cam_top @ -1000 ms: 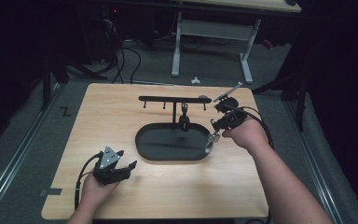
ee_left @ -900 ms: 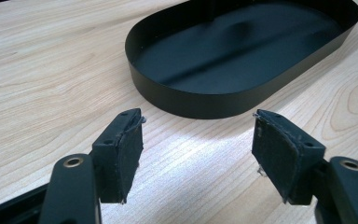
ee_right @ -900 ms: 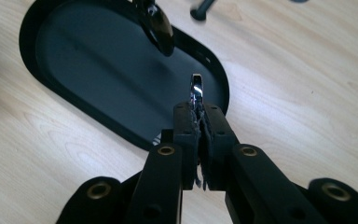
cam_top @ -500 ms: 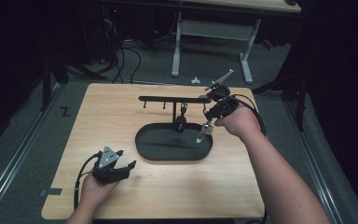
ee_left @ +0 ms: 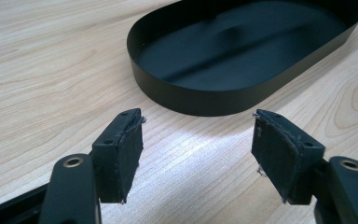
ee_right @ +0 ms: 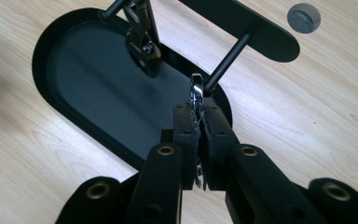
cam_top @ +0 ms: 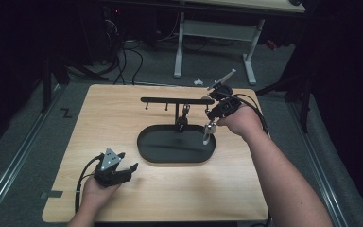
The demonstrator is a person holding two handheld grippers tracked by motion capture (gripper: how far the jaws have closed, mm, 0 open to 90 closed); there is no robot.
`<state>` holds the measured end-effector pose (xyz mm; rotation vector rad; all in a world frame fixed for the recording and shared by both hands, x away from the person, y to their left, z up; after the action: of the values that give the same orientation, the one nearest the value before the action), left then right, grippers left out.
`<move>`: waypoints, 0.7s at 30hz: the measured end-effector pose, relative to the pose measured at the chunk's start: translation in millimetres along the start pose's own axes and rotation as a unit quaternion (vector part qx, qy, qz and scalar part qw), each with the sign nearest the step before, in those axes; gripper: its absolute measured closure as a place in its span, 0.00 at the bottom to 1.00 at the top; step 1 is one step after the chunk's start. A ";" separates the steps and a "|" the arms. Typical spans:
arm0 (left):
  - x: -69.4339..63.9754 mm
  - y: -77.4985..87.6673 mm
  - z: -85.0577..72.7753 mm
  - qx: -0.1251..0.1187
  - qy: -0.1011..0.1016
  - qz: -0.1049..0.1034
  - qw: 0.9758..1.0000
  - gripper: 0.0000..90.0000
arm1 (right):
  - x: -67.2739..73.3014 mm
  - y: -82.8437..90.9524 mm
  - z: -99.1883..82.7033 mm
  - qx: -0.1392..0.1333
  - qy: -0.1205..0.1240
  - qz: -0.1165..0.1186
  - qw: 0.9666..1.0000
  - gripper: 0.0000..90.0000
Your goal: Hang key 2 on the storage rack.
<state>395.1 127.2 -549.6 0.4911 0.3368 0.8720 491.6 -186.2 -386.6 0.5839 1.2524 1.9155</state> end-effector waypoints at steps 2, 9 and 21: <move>0.0 0.2 0.2 -0.001 0.001 -0.001 1.000 0.38 | -2.0 -1.3 -0.3 0.004 -0.004 -0.002 1.000 0.96; -0.2 0.0 0.0 -0.001 -0.001 -0.001 1.000 0.38 | -5.2 -3.3 0.6 0.002 -0.001 0.000 1.000 0.95; -1.2 -0.9 -0.8 0.001 -0.002 -0.003 1.000 0.38 | -13.6 -6.7 0.4 0.005 -0.011 -0.017 1.000 0.90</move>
<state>394.5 126.0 -550.6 0.4945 0.3349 0.8651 502.4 -195.2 -392.1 0.5834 1.2511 1.8717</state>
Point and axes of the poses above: each handheld gripper's, and its own axes: y roughly backward along the jaws, z roughly out of its top, x roughly to its left, the point moved 7 cm from there along -y, roughly forward along the jaws, and after that the axes turned 6 degrees about y, right-handed, at the moved point
